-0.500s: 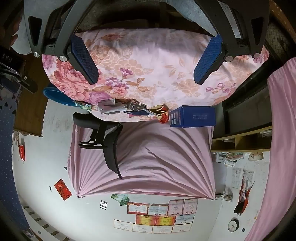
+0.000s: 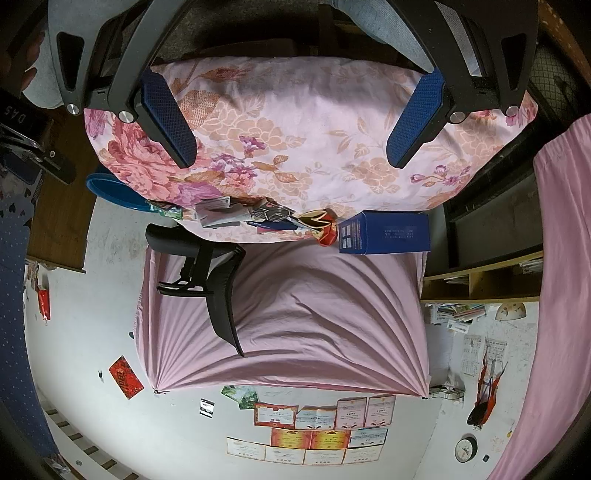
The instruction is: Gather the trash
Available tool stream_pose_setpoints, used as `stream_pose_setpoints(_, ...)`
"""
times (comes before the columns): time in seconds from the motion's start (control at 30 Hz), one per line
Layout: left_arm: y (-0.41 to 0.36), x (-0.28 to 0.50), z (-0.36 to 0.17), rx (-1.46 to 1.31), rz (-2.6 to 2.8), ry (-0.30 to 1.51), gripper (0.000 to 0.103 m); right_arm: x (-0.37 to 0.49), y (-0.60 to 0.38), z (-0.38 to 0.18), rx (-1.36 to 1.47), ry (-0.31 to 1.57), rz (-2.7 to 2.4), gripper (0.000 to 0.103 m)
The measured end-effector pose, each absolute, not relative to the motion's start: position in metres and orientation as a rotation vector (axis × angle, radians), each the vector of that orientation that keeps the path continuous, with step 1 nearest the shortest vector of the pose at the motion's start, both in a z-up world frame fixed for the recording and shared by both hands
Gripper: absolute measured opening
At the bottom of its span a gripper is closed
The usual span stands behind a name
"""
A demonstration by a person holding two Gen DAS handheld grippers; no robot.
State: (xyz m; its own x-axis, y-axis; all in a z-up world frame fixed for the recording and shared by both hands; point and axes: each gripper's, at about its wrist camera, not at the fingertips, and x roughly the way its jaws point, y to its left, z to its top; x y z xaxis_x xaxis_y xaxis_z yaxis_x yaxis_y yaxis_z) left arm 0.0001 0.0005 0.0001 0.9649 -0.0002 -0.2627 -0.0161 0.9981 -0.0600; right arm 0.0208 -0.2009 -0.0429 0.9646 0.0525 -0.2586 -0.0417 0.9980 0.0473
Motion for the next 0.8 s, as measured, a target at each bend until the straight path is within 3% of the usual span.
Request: stream_pose_setpoints(0.8,0.0001,0.0,0.0,-0.06,0.01,0.265,0.101,0.0219,-0.2009,-0.0461,0.048,0.272,0.047,0.103)
